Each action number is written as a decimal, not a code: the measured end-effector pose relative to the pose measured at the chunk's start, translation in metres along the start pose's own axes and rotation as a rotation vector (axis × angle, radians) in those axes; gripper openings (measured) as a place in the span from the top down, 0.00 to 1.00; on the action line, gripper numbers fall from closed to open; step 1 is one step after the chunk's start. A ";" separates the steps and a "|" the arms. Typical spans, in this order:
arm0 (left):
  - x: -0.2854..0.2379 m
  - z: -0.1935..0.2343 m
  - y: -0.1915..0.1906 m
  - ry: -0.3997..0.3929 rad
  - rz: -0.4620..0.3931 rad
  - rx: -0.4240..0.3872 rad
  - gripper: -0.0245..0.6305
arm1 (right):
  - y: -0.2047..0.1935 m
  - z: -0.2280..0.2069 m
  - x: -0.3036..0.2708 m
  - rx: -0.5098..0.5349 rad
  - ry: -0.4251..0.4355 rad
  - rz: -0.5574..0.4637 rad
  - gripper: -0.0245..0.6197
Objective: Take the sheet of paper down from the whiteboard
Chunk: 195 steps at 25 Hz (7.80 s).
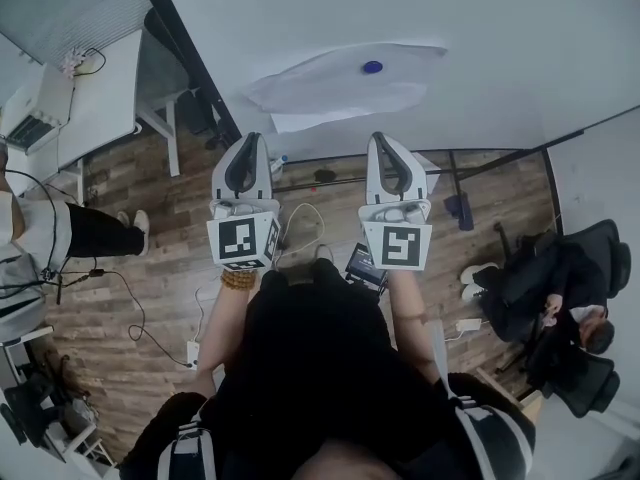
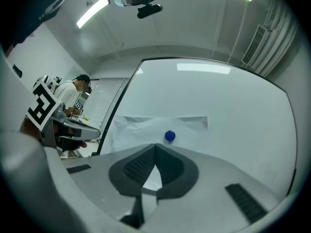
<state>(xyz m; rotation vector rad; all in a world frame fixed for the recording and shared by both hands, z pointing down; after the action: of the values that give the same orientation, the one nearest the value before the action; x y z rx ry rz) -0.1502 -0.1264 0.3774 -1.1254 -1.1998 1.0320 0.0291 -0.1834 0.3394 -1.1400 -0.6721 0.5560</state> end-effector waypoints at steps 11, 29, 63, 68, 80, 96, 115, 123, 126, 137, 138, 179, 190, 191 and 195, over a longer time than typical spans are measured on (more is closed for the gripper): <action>-0.029 0.015 0.003 -0.097 -0.020 0.027 0.93 | 0.010 0.007 -0.013 0.045 -0.065 0.010 0.96; -0.061 0.019 -0.005 -0.165 0.005 0.058 0.86 | 0.009 0.007 -0.031 0.063 -0.108 0.004 0.96; -0.063 0.016 -0.004 -0.092 0.012 0.071 0.94 | 0.012 -0.024 -0.062 0.143 -0.091 -0.008 0.89; -0.064 0.017 -0.003 -0.085 0.014 0.070 0.94 | 0.012 -0.029 -0.069 0.154 -0.094 -0.001 0.87; -0.063 0.019 -0.003 -0.070 0.015 0.065 0.94 | 0.003 -0.029 -0.083 0.132 -0.088 0.041 0.81; -0.059 0.016 -0.004 -0.056 0.024 0.059 0.94 | -0.002 -0.031 -0.089 0.110 -0.101 0.068 0.76; -0.065 0.018 -0.004 -0.039 0.021 0.094 0.94 | -0.004 -0.034 -0.096 0.088 -0.113 0.065 0.77; -0.066 0.018 -0.004 -0.025 0.015 0.106 0.94 | -0.004 -0.034 -0.095 0.091 -0.108 0.070 0.77; -0.067 0.018 -0.003 -0.022 0.010 0.108 0.94 | -0.003 -0.035 -0.097 0.094 -0.106 0.067 0.77; -0.067 0.017 -0.004 -0.013 0.017 0.117 0.94 | -0.003 -0.035 -0.095 0.094 -0.105 0.080 0.77; -0.067 0.018 -0.004 -0.010 0.017 0.112 0.94 | -0.003 -0.035 -0.096 0.093 -0.105 0.080 0.77; -0.070 0.023 -0.008 -0.005 0.036 0.137 0.94 | -0.008 -0.035 -0.090 0.068 -0.080 0.105 0.77; -0.070 0.023 -0.008 -0.001 0.039 0.150 0.94 | -0.010 -0.029 -0.063 0.045 -0.078 0.119 0.77; -0.070 0.023 -0.007 -0.002 0.039 0.150 0.94 | -0.009 -0.028 -0.060 0.045 -0.077 0.121 0.77; -0.070 0.024 -0.006 -0.007 0.037 0.152 0.94 | -0.009 -0.025 -0.045 0.055 -0.073 0.129 0.77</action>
<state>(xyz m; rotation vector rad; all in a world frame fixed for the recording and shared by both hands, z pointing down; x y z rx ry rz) -0.1807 -0.1937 0.3732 -1.0286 -1.0903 1.1371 0.0171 -0.2339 0.3325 -1.1210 -0.6457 0.7242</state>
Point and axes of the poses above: the fingertips, and each gripper's own axes: x backward along the fingers, z to its left, y out of its top, the point moved 2 cm from there along x, backward along the fingers, and after that the axes turned 5 degrees about -z, right-handed, at the moved point
